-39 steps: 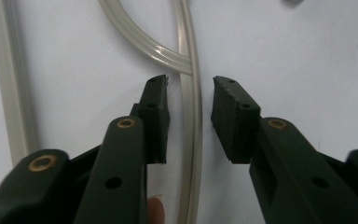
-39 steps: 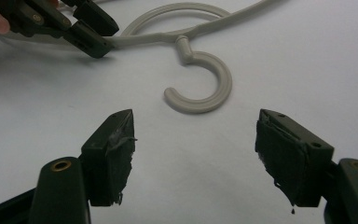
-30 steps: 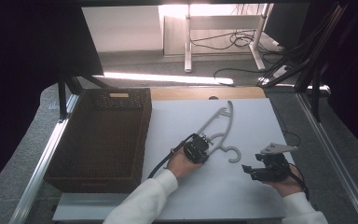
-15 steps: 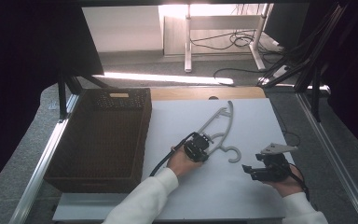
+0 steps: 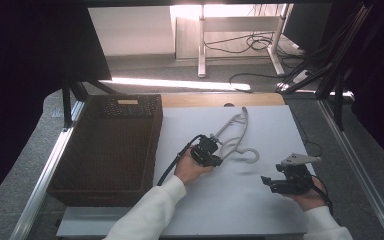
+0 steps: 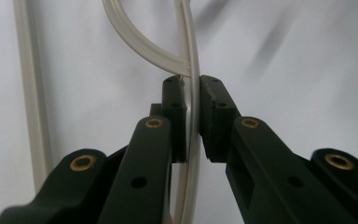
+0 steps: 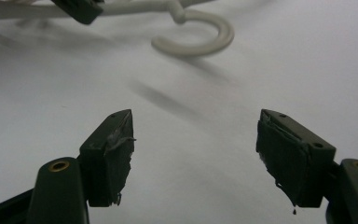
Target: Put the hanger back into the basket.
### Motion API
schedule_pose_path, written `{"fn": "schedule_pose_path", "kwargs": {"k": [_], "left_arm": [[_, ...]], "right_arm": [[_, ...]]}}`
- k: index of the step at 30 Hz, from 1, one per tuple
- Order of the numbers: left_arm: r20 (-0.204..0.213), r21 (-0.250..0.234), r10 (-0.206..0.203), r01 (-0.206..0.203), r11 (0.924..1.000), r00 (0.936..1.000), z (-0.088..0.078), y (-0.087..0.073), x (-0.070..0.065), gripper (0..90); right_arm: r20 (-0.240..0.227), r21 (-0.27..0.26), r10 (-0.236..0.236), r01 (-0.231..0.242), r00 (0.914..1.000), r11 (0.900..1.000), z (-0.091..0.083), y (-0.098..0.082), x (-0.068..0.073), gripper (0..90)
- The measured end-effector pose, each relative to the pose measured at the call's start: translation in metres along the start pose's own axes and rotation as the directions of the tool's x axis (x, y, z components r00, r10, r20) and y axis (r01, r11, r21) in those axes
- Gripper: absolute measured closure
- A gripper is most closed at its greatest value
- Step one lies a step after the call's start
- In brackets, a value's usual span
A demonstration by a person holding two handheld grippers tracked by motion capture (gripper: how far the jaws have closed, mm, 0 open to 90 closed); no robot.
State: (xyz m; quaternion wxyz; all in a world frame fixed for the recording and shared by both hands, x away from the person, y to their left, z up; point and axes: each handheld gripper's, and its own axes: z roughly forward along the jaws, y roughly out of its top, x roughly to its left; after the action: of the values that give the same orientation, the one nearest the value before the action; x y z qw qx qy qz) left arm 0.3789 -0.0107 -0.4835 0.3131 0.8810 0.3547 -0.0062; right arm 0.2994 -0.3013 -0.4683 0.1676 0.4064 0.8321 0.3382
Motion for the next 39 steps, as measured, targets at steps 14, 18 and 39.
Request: {"fn": "schedule_pose_path", "kwargs": {"k": [14, 18, 39], "left_arm": [[0.159, -0.126, -0.092, 0.112, 0.9857, 0.9830, -0.034, 0.002, 0.018, 81.8], [0.173, -0.157, -0.099, 0.127, 0.9794, 0.9798, -0.043, 0.003, 0.021, 81.8], [0.163, -0.283, -0.094, 0.138, 0.9491, 0.9821, -0.090, 0.003, 0.030, 81.9]], "right_arm": [[-0.005, -0.003, 0.003, -0.003, 1.0000, 1.000, 0.000, 0.000, 0.000, 28.1], [-0.007, -0.004, 0.003, -0.003, 1.0000, 1.000, 0.000, 0.000, 0.000, 28.1], [-0.001, -0.009, 0.005, -0.005, 1.0000, 1.000, -0.001, 0.000, -0.001, 28.1]]}}
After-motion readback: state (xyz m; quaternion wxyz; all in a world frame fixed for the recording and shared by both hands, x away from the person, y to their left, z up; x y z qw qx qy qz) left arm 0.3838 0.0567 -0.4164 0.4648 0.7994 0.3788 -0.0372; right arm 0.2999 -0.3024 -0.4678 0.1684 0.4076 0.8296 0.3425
